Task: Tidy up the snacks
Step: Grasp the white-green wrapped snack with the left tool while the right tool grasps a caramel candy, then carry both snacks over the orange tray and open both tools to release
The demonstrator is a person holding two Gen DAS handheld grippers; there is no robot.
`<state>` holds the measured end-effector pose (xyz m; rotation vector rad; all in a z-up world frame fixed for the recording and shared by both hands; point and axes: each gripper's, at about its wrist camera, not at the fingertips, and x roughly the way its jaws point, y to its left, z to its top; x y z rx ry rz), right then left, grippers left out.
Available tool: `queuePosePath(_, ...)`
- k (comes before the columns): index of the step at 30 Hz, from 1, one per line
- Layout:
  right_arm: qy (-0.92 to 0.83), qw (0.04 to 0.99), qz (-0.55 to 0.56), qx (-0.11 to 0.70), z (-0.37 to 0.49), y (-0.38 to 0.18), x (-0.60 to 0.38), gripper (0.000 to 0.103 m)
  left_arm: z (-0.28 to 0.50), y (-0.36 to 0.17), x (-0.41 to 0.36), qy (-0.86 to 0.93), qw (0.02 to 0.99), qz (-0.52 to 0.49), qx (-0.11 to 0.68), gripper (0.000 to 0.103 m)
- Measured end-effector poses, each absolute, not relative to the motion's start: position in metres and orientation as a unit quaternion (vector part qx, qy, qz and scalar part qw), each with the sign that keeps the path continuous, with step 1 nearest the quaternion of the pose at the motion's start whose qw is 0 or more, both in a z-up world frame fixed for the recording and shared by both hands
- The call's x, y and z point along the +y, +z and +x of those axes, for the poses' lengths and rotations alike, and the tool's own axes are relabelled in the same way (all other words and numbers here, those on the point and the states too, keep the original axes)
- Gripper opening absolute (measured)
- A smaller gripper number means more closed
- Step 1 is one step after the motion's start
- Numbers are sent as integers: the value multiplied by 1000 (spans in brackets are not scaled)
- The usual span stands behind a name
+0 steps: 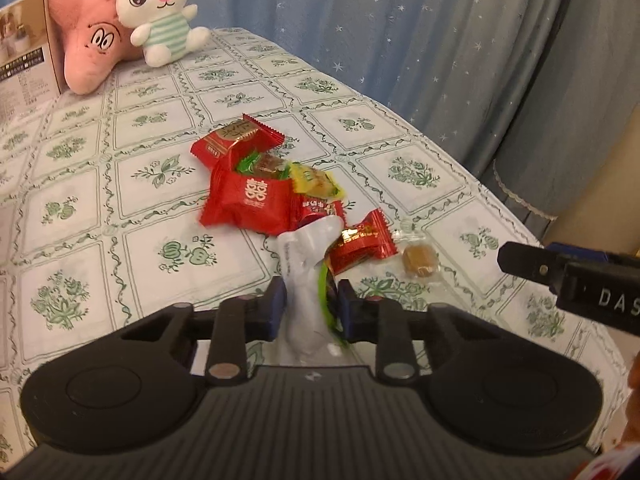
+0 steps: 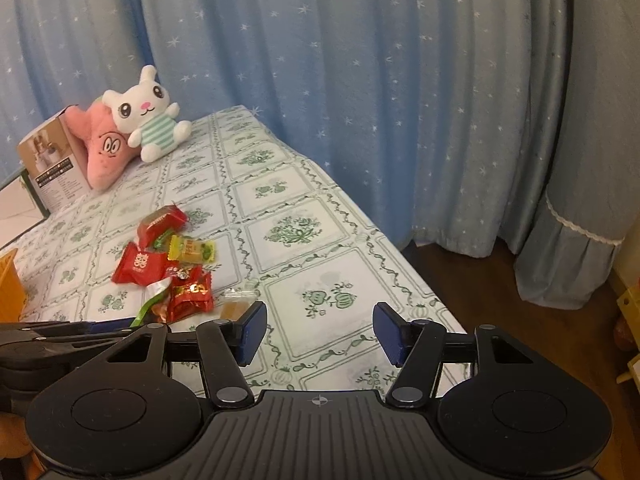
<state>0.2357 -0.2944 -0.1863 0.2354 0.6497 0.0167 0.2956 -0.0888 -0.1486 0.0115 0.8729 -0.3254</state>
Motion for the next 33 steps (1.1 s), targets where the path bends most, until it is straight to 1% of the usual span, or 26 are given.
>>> queuePosePath(8,62,937,107,326,242,-191,-274,59,281,-144,-56,-144,897,-10,419,23)
queuePosePath(12,82,935,96,332,253,-196,-260,46,269,-139,-34,-130,902,-34,411,23)
queuePosePath(17,77,936,80,333,270,-202,-247,43,260,-136,-18,-118,904,-53,408,23)
queuePosePath(21,68,935,73,340,280,-209,-240,36,256,-132,-13,-116,905,-61,404,23)
queuePosePath(25,62,940,33,332,282,-212,-228,32,253,-129,-10,-116,906,-68,402,23)
queuePosePath(26,58,941,19,332,281,-212,-225,22,252,-129,-9,-115,906,-70,401,23)
queuePosePath(33,46,941,12,334,261,-209,-220,21,237,-125,-5,-115,904,-78,404,23)
